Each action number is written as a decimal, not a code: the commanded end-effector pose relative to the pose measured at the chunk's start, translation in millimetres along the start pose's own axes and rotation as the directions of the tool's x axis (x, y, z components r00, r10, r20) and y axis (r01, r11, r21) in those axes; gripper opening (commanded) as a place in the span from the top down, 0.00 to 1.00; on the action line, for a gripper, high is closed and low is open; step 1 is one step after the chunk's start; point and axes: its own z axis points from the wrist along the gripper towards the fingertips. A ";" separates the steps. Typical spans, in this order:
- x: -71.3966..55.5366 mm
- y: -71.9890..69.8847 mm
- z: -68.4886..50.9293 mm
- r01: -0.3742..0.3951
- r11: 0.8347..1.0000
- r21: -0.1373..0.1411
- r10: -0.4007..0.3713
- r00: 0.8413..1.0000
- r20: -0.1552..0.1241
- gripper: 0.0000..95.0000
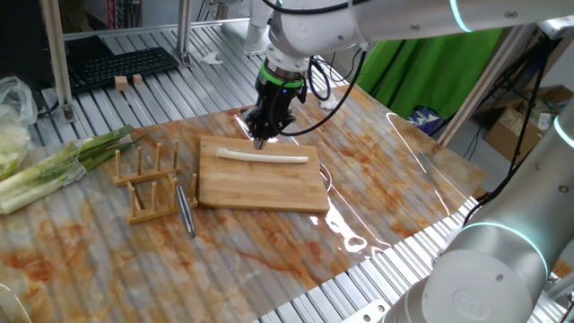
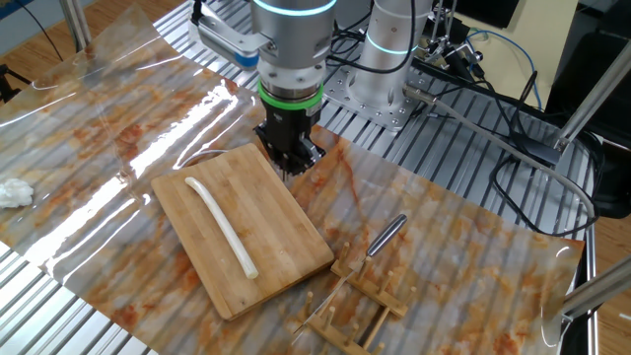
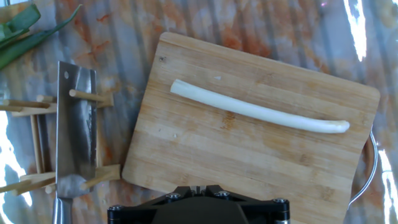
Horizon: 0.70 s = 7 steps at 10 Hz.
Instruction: Chop the scallions
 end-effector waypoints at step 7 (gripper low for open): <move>-17.8 25.3 1.5 -0.029 1.000 0.006 0.029 1.000 -0.009 1.00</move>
